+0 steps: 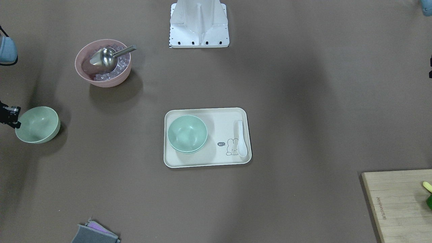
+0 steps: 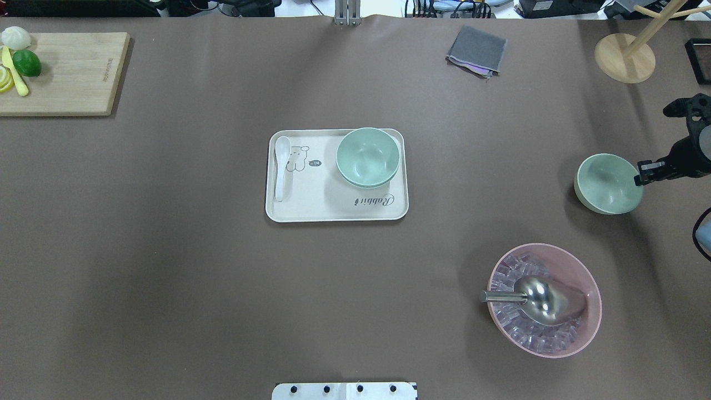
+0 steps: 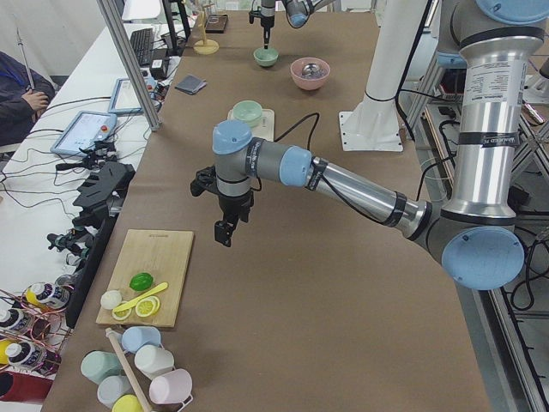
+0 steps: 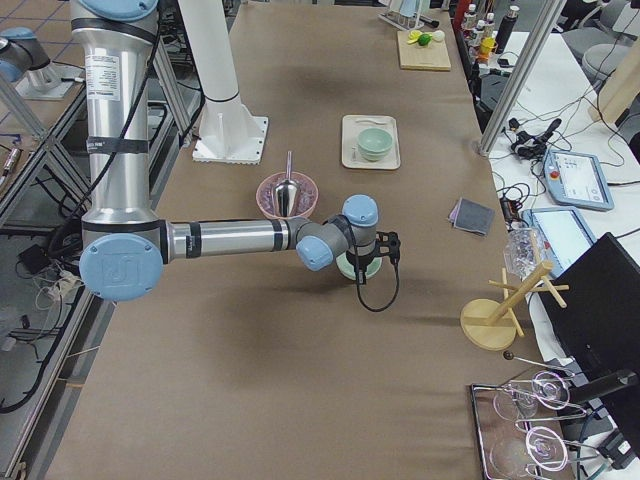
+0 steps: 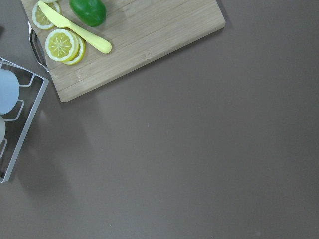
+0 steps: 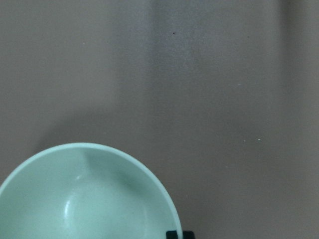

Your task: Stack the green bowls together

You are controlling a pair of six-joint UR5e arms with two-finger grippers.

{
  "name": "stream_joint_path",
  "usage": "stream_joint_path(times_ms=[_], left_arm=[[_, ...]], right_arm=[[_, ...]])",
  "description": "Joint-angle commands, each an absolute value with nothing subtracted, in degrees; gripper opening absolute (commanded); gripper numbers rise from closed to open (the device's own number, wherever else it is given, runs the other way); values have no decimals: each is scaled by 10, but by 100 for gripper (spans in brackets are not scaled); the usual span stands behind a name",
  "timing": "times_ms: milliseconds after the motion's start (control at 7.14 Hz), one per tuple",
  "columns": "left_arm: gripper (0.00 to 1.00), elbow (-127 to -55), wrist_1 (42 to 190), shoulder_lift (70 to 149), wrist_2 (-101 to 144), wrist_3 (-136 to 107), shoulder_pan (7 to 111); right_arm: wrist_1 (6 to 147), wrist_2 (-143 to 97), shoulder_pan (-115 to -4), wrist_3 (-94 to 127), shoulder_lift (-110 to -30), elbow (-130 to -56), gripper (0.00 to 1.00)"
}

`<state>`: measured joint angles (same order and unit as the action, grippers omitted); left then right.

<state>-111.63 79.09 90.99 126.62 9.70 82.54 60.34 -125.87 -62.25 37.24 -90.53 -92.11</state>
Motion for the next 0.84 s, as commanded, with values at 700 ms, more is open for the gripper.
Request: stream_joint_path(times_ms=[700], left_arm=[[98,-1028,784,902,1269,132,898]], right_arm=[[997,-1279,-575,476,-680,-1083,0]])
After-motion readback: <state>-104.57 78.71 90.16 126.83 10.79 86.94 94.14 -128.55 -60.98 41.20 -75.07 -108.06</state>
